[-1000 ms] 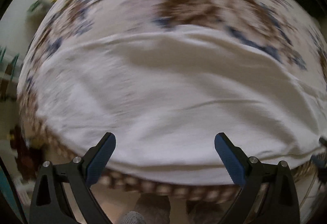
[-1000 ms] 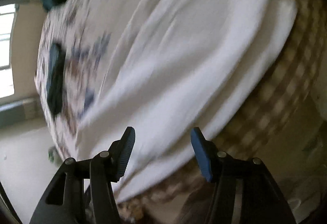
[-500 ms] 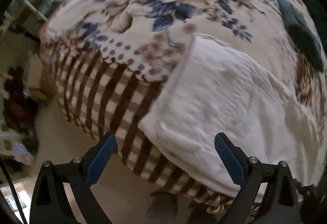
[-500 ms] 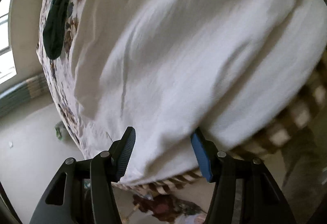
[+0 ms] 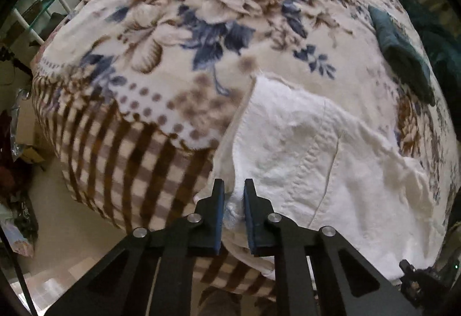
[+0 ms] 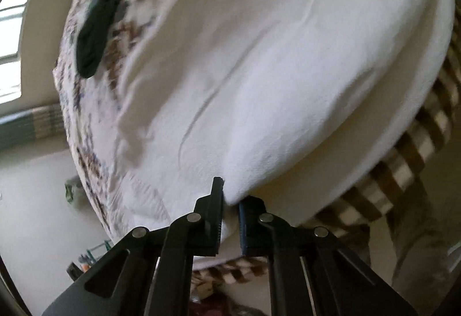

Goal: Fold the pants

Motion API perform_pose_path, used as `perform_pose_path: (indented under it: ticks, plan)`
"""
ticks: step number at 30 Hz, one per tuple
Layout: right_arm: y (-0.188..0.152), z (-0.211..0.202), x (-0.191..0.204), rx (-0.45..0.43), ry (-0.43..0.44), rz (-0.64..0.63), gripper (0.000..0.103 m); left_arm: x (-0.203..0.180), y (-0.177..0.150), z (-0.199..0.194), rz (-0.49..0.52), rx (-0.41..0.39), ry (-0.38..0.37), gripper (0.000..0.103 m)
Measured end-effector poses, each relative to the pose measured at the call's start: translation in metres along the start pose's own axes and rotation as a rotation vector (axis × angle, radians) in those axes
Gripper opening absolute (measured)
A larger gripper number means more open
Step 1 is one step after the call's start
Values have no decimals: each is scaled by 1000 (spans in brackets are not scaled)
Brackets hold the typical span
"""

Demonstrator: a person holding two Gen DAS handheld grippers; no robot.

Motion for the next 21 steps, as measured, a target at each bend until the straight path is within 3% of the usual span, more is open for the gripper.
perform_pose_path:
  ticks: [5,8,10,12,13,18,21]
  plan:
    - [-16,-12,1,34,-25,-39,10,27,12,-7,-7,-25,54,2]
    - [-15,-5,-16,57,-84,-51,9,41,25,1,-14,-15,86,2]
    - [-12,12,-26,102,-91,-37,10,51,24,7,-57,16,11,4]
    - [-8,24,-37,139,-90,-8,13,53,20,9,-82,38,-48,14]
    - [-5,27,-42,152,-70,15,14,53,15,10,-102,53,-107,24]
    - [-2,28,-41,180,-54,-17,21,54,2,8,-205,41,-289,30]
    - [-1,28,-42,196,-58,-29,22,53,3,19,-249,59,-345,35]
Point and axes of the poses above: each gripper's, at about its wrist camera, not at the fingertips, and z roughly the way its jaws point, x to its left, y to its top, the point moved 1 cm from there along z, roughly the way its jaws point, and after that the axes turned 4 degrees about x, right-handed, at the moved point
